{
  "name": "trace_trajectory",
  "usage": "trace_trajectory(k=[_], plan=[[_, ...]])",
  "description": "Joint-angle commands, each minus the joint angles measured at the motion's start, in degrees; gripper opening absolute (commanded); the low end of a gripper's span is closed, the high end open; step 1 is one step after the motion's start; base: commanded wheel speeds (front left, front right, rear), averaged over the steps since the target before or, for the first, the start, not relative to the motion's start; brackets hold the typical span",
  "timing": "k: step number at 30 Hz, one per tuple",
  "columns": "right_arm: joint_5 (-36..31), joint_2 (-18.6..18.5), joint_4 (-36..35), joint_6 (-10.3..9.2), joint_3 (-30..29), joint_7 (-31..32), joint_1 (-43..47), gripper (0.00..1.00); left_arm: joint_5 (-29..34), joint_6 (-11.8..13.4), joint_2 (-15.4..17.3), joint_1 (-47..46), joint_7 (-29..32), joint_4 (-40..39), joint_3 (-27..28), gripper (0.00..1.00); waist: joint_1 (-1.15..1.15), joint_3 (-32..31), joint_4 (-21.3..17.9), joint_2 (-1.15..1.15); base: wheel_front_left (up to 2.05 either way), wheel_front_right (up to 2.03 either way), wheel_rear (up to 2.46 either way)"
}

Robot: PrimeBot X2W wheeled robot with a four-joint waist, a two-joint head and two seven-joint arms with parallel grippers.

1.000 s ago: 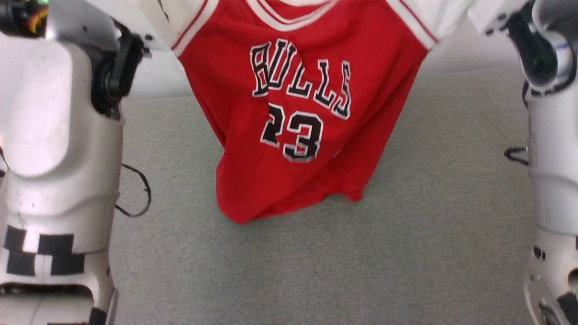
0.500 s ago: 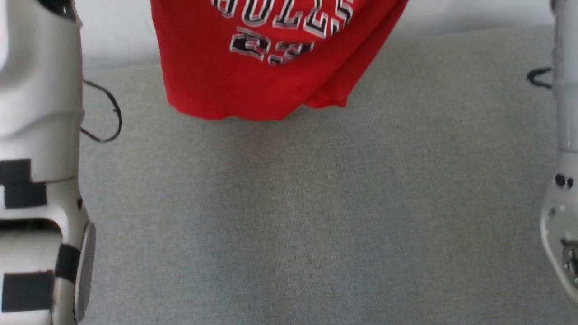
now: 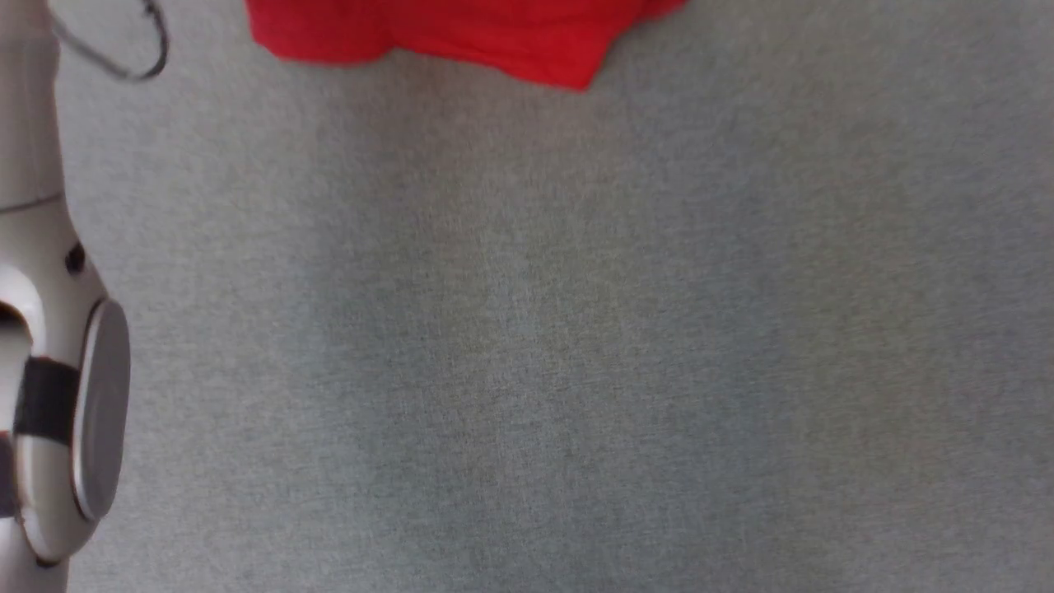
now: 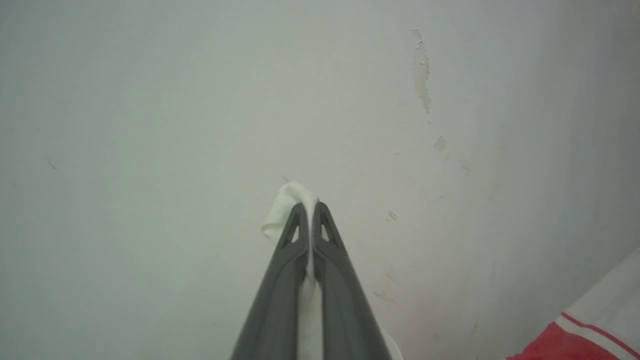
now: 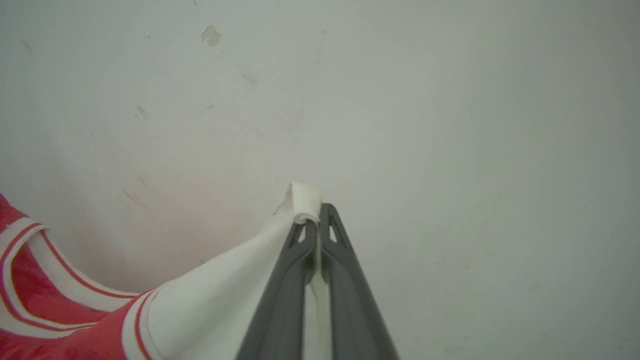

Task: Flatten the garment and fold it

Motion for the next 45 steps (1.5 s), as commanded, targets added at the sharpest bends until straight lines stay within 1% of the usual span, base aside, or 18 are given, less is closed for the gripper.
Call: trace_trajectory(k=[1, 3, 5, 10, 16, 21, 26, 30, 32, 34, 35, 39, 42, 45], plan=[[-1.29, -0.24, 0.43, -0.05, -0.23, -1.5, -1.64, 0.0, -0.68, -0.43, -0.56, -1.56, -2.32, 0.97, 0.43, 0.0, -0.03, 6.07, 0.67, 0.0, 0.0, 0.0, 0.0], [-3.24, -1.18, 0.89, -0.05, -0.11, -3.21, -2.85, 0.0, -0.79, -1.08, -1.1, -2.62, -5.16, 1.95, 0.27, 0.0, -0.03, 7.0, 1.36, 0.0, 0.0, 0.0, 0.0], [-4.84, -2.92, 1.84, -0.05, 0.03, -5.39, -4.99, 0.0, -1.22, -1.7, -1.75, -3.79, -7.83, 2.58, 0.38, 0.0, -0.03, 8.31, 2.11, 0.0, 0.0, 0.0, 0.0], [-9.39, -5.98, 3.49, -0.05, 0.42, -11.57, -9.31, 0.0, -1.03, -3.16, -1.77, -6.07, -13.11, 3.08, 0.35, 0.0, -0.03, 12.7, 3.33, 0.0, 0.0, 0.0, 0.0], [-13.15, -7.14, 6.02, -0.05, 1.83, -16.31, -9.79, 0.0, -0.72, -5.14, -1.07, -3.82, -14.89, 2.92, 0.88, 0.0, -0.03, 15.89, 4.12, 0.0, 0.0, 0.0, 0.0], [-12.31, -6.84, 8.92, -0.05, 3.17, -19.0, -8.01, 0.0, -1.1, -6.71, -0.34, 0.34, -14.98, 0.68, 2.25, 0.0, -0.03, 16.19, 4.38, 0.0, 0.0, 0.0, 0.0], [-7.82, -5.7, 10.23, -0.05, 6.03, -21.12, -4.19, 0.0, -3.01, -7.89, 0.72, 5.93, -14.99, -1.14, 1.8, 0.0, -0.03, 14.41, 4.85, 0.0, 0.0, 0.0, 0.0], [-0.21, -4.54, 9.03, -0.05, 9.85, -21.77, 0.5, 0.0, -6.12, -8.14, 2.75, 11.57, -14.99, -3.76, -0.68, 0.0, -0.03, 12.58, 4.72, 0.0, 0.0, 0.0, 0.0], [4.48, -4.62, 7.69, -0.05, 12.05, -21.81, 4.12, 0.0, -8.5, -8.15, 4.4, 15.52, -15.0, -5.93, -1.72, 0.0, -0.03, 10.78, 4.34, 0.0, 0.0, 0.0, 0.0], [9.2, -5.53, 5.21, -0.05, 13.81, -21.49, 8.2, 0.0, -10.75, -8.16, 5.93, 19.93, -14.99, -7.82, -2.21, 0.0, -0.03, 8.94, 4.15, 0.0, 0.0, 0.0, 0.0], [9.2, -5.53, 5.21, -0.05, 13.81, -21.49, 8.2, 0.0, -10.75, -8.16, 5.93, 19.93, -14.99, -7.82, -2.21, 0.0, -0.03, 8.94, 4.15, 0.0, 0.0, 0.0, 0.0], [18.12, -9.01, -2.68, -0.05, 16.06, -19.39, 18.47, 0.0, -13.81, -8.17, 8.28, 29.37, -14.82, -12.37, -3.62, 0.0, -0.03, 5.1, 3.74, 0.0, 0.0, 0.0, 0.0], [23.26, -12.02, -10.74, -0.05, 14.95, -16.72, 27.32, 0.0, -15.79, -8.17, 9.1, 36.48, -14.66, -17.03, -4.43, 0.0, -0.03, 2.49, 3.84, 0.0, 0.0, 0.0, 0.0], [26.61, -14.01, -19.25, -0.05, 11.63, -14.12, 36.44, 0.0, -17.1, -7.96, 9.51, 43.91, -14.69, -22.16, -4.18, 0.0, -0.03, 0.2, 3.96, 0.0, 0.0, 0.0, 0.0]])
